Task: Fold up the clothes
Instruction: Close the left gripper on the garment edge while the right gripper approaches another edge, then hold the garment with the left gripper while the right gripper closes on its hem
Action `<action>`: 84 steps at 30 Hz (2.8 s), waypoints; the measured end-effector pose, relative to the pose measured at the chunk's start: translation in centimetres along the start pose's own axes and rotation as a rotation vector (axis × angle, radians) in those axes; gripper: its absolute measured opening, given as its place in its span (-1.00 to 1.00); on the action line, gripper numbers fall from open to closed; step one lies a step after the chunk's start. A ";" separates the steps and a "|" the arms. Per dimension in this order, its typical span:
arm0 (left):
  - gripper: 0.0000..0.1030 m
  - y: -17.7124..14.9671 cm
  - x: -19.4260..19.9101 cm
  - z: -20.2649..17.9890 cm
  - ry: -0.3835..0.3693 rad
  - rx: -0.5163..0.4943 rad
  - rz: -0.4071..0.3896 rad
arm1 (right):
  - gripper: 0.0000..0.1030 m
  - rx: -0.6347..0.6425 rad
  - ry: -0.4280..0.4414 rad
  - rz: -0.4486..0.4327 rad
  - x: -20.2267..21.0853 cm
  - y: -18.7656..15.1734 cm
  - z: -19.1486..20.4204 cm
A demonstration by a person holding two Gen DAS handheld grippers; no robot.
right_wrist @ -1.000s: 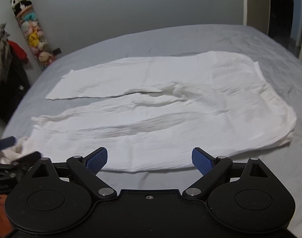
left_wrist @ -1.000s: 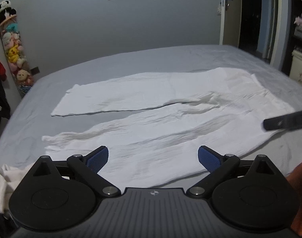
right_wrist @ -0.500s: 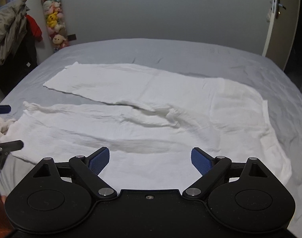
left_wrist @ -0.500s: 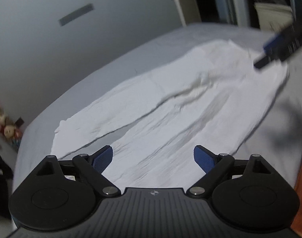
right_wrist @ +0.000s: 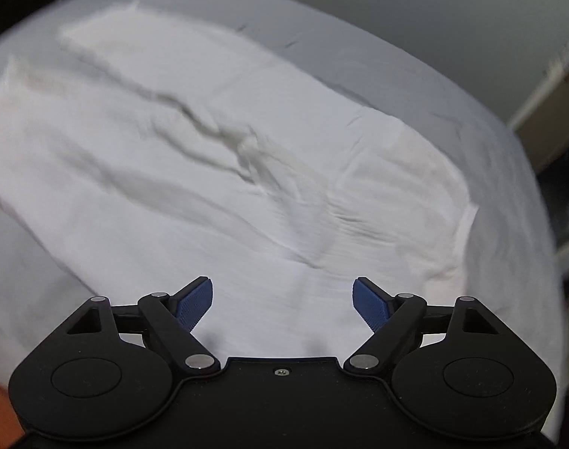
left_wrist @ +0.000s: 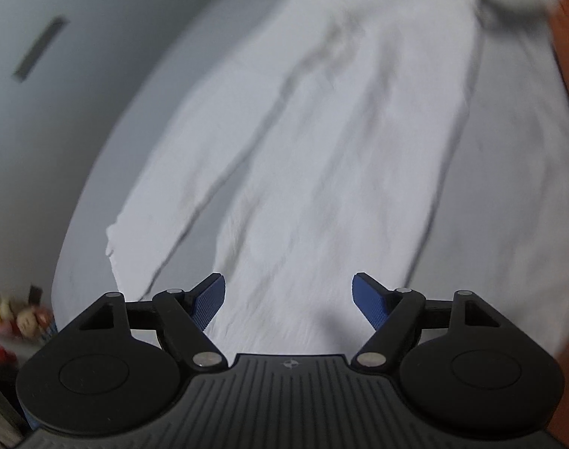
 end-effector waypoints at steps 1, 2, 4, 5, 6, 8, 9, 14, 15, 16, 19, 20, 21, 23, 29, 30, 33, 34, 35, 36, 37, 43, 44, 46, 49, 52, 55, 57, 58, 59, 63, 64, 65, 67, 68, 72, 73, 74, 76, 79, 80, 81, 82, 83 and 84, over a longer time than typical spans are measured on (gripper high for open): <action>0.45 -0.8 -0.4 -0.4 -0.012 -0.030 0.023 | 0.37 0.050 -0.009 0.011 -0.5 -0.5 -0.2; 0.45 -1.8 -0.9 -0.9 -0.028 -0.065 0.051 | 0.35 0.081 -0.016 0.022 -0.9 -1.0 -0.5; 0.45 -3.6 -1.8 -1.8 -0.057 -0.104 0.089 | 0.31 0.122 -0.025 0.045 -1.7 -1.9 -1.1; 0.45 -4.4 -2.3 -2.2 -0.072 -0.119 0.105 | 0.29 0.131 -0.027 0.054 -1.9 -2.3 -1.4; 0.45 -5.4 -2.9 -2.6 -0.079 -0.136 0.125 | 0.21 0.136 -0.027 0.060 -2.1 -2.8 -1.7; 0.45 -6.8 -4.0 -2.9 -0.074 -0.162 0.163 | 0.20 0.141 -0.028 0.069 -2.7 -3.6 -2.2; 0.45 -7.5 -4.4 -3.0 -0.071 -0.173 0.183 | 0.20 0.137 -0.029 0.074 -3.0 -4.1 -2.5; 0.27 -10.5 -6.6 -3.3 -0.092 -0.180 0.260 | 0.19 0.127 -0.028 0.095 -4.1 -6.1 -3.4; 0.19 -10.9 -6.9 -3.3 -0.091 -0.185 0.269 | 0.16 0.127 -0.027 0.100 -4.3 -6.4 -3.5; 0.08 -11.3 -7.3 -3.4 -0.081 -0.197 0.287 | 0.10 0.125 -0.030 0.107 -4.5 -6.8 -3.7; -0.26 -12.0 -8.1 -3.4 -0.034 -0.229 0.330 | -0.03 0.106 -0.049 0.107 -5.0 -7.3 -4.2; -0.32 -12.1 -8.3 -3.2 -0.013 -0.235 0.334 | -0.03 0.095 -0.056 0.102 -5.1 -7.5 -4.5; -0.37 -12.2 -8.4 -3.2 0.000 -0.236 0.335 | -0.04 0.088 -0.061 0.098 -5.2 -7.6 -4.6; -0.46 -12.4 -8.6 -3.4 0.005 -0.235 0.338 | -0.04 0.082 -0.070 0.098 -5.4 -7.9 -4.7; -0.77 -12.1 -9.3 -3.8 0.002 -0.250 0.350 | -0.04 0.106 -0.065 0.089 -5.7 -8.7 -4.6; -0.79 -12.0 -9.5 -3.7 -0.001 -0.245 0.351 | -0.04 0.116 -0.064 0.076 -5.7 -8.7 -4.5; -0.84 -11.9 -10.0 -3.4 -0.004 -0.246 0.356 | -0.05 0.203 -0.077 0.003 -5.5 -8.4 -3.8; -0.85 -11.9 -10.2 -3.4 -0.003 -0.249 0.360 | -0.05 0.238 -0.077 -0.020 -5.4 -8.3 -3.5; -0.86 -11.9 -10.3 -3.4 -0.002 -0.251 0.363 | -0.05 0.273 -0.084 -0.034 -5.4 -8.3 -3.2; -0.87 -11.9 -10.4 -3.4 -0.001 -0.250 0.364 | -0.05 0.298 -0.091 -0.030 -5.5 -8.3 -3.0; -0.88 -11.9 -10.4 -3.4 -0.001 -0.247 0.364 | -0.05 0.304 -0.089 -0.022 -5.6 -8.3 -3.0; -0.91 -11.7 -10.4 -3.1 -0.009 -0.216 0.357 | -0.05 0.314 -0.084 0.007 -6.0 -8.1 -3.1; -0.91 -11.7 -10.4 -3.1 -0.009 -0.214 0.354 | -0.05 0.318 -0.085 0.006 -6.0 -8.2 -3.1; -0.91 -11.7 -10.5 -3.0 -0.008 -0.205 0.349 | -0.05 0.340 -0.092 -0.002 -5.8 -8.4 -2.9; -0.91 -11.7 -10.5 -2.8 -0.006 -0.192 0.341 | -0.05 0.354 -0.082 0.000 -5.6 -8.7 -2.6; -0.91 -11.8 -10.5 -2.4 -0.011 -0.170 0.328 | -0.05 0.403 -0.088 -0.007 -5.3 -9.1 -2.2; -0.91 -11.7 -10.4 -2.5 -0.016 -0.151 0.326 | -0.05 0.451 -0.086 -0.010 -4.9 -9.8 -2.0; -0.91 -11.7 -10.4 -2.6 -0.017 -0.148 0.327 | -0.05 0.469 -0.074 -0.010 -4.6 -10.3 -1.8; -0.91 -11.7 -10.4 -2.7 -0.017 -0.146 0.328 | -0.05 0.483 -0.069 -0.010 -4.4 -10.6 -1.6; -0.91 -11.6 -10.4 -2.7 -0.018 -0.143 0.329 | -0.05 0.500 -0.073 -0.010 -4.3 -10.9 -1.6; -0.91 -11.5 -10.3 -2.8 -0.024 -0.122 0.329 | -0.05 0.564 -0.105 0.008 -4.2 -12.5 -2.1; -0.91 -11.7 -10.6 -2.6 -0.025 -0.119 0.329 | -0.05 0.581 -0.112 0.017 -4.3 -13.1 -2.1; -0.91 -11.7 -10.7 -2.4 -0.026 -0.115 0.329 | -0.05 0.595 -0.121 0.023 -4.5 -13.5 -2.2; -0.91 -11.7 -10.8 -2.3 -0.030 -0.105 0.329 | -0.05 0.620 -0.139 0.031 -5.1 -14.0 -2.2; -0.91 -11.8 -10.8 -2.2 -0.032 -0.099 0.330 | -0.05 0.627 -0.143 0.035 -5.4 -14.2 -2.2; -0.91 -11.8 -10.8 -2.2 -0.030 -0.090 0.329 | -0.05 0.646 -0.143 0.058 -7.0 -15.1 -2.0; -0.91 -11.8 -10.9 -2.2 -0.029 -0.090 0.329 | -0.06 0.648 -0.146 0.058 -7.4 -15.2 -2.0; -0.91 -11.7 -11.1 -2.1 -0.029 -0.087 0.331 | -0.07 0.647 -0.149 0.056 -7.5 -15.2 -2.0; -0.91 -11.1 -12.2 -1.7 -0.026 -0.073 0.342 | -0.28 0.642 -0.170 0.045 -8.0 -15.1 -2.2; -0.91 -11.0 -11.8 -2.3 -0.030 -0.072 0.347 | -0.58 0.641 -0.204 0.038 -8.5 -14.7 -2.4; -0.91 -10.9 -11.6 -2.5 -0.030 -0.072 0.349 | -0.60 0.639 -0.212 0.039 -8.7 -14.6 -2.3; -0.91 -10.9 -11.5 -2.7 -0.029 -0.073 0.350 | -0.65 0.636 -0.216 0.041 -8.8 -14.5 -2.3; -0.91 -10.9 -11.3 -3.0 -0.028 -0.076 0.350 | -0.67 0.632 -0.218 0.045 -8.9 -14.4 -2.2; -0.91 -10.8 -11.1 -3.2 -0.025 -0.076 0.351 | -0.68 0.628 -0.219 0.050 -9.0 -14.3 -2.2; -0.92 -10.9 -10.9 -3.4 -0.023 -0.075 0.350 | -0.70 0.621 -0.217 0.055 -8.9 -14.2 -2.2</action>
Point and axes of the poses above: each gripper's, at about its wrist camera, not at the fingertips, and x roughly against the way its jaws point, z to its left, y to its top, the point moved 10 cm from there along -x, roughly the way its jaws point, and after that the axes turned 8 degrees about -y, right-handed, at the moved point
